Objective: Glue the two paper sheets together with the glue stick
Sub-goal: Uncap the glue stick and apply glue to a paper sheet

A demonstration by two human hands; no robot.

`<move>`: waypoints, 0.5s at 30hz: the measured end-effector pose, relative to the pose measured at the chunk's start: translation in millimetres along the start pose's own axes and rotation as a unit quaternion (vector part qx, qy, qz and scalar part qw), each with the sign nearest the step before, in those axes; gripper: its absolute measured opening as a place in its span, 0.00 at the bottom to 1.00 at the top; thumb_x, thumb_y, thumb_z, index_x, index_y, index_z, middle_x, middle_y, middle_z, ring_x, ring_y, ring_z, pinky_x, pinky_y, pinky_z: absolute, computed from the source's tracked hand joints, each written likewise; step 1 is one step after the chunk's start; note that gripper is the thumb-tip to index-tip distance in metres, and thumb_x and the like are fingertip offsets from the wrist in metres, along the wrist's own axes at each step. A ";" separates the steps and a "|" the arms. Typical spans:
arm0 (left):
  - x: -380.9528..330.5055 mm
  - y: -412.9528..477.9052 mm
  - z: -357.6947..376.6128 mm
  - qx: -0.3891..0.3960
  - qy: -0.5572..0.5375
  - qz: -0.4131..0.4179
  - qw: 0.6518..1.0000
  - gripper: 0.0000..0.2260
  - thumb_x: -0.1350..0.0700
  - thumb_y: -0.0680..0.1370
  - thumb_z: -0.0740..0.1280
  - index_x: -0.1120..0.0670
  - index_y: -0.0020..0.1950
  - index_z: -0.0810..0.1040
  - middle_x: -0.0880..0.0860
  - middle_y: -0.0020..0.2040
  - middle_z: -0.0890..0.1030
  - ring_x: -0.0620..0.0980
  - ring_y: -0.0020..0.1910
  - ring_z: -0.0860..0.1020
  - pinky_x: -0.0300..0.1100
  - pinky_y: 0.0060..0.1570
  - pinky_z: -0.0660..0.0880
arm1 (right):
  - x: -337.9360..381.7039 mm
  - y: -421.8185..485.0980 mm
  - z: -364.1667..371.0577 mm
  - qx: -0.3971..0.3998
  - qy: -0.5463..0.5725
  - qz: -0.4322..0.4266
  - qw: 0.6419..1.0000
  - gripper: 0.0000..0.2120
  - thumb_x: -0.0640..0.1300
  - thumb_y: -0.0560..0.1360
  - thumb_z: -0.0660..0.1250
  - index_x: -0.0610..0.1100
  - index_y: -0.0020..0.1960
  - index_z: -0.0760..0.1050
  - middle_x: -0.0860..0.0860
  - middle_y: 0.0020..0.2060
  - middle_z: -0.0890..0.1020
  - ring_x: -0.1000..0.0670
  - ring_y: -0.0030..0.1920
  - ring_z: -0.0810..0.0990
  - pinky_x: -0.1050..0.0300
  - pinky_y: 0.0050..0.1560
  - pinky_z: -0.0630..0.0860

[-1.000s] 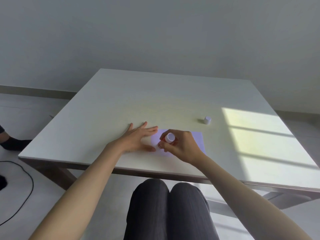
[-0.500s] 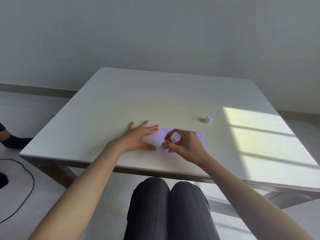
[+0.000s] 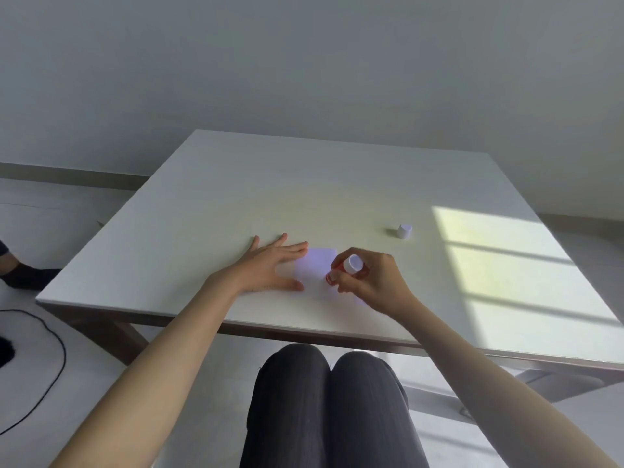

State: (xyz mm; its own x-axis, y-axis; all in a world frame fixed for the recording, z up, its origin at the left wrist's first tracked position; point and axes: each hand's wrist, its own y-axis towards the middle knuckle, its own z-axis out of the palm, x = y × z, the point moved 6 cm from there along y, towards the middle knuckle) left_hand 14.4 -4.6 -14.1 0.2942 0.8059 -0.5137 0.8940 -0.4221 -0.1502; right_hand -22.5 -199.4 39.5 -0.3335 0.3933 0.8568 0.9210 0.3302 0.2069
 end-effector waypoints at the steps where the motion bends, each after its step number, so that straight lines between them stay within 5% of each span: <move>1: -0.2 -0.3 -0.4 0.000 0.001 0.000 1.000 0.36 0.38 0.69 0.69 0.43 0.75 0.59 0.34 0.75 0.56 0.40 0.76 0.44 0.57 0.72 0.33 | -1.5 7.5 -5.4 -0.018 0.008 0.013 1.000 0.00 0.36 0.71 0.69 0.39 0.42 0.78 0.43 0.36 0.86 0.46 0.32 0.84 0.50 0.40 0.82; 7: 0.3 -0.1 -0.5 0.004 0.005 -0.002 1.000 0.36 0.39 0.70 0.69 0.43 0.75 0.59 0.35 0.75 0.55 0.42 0.77 0.43 0.58 0.72 0.33 | -1.1 14.9 -9.2 -0.079 -0.060 0.000 0.995 0.01 0.36 0.70 0.70 0.39 0.41 0.79 0.41 0.34 0.85 0.44 0.33 0.82 0.51 0.40 0.79; 12: 1.8 1.8 1.6 -0.001 -0.002 -0.010 1.000 0.38 0.36 0.68 0.68 0.40 0.74 0.57 0.37 0.76 0.56 0.41 0.76 0.42 0.56 0.72 0.32 | 11.4 -1.2 13.9 0.005 -0.086 -0.057 0.995 0.01 0.40 0.69 0.70 0.43 0.40 0.79 0.45 0.32 0.84 0.48 0.32 0.79 0.58 0.38 0.75; 15: 1.8 0.6 0.3 0.000 0.000 -0.013 1.000 0.38 0.37 0.68 0.68 0.40 0.75 0.57 0.41 0.77 0.56 0.42 0.77 0.42 0.57 0.72 0.32 | 9.7 19.9 7.7 -0.017 -0.075 -0.033 0.997 0.02 0.39 0.70 0.70 0.40 0.42 0.79 0.42 0.35 0.85 0.42 0.36 0.82 0.48 0.43 0.80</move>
State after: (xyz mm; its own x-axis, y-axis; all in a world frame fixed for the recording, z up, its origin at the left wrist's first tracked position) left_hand 15.4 -3.5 -15.3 0.2707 0.8164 -0.5100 0.9015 -0.4009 -0.1632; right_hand -9.0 -182.5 48.3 -0.4168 0.4958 0.7618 0.9017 0.3312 0.2778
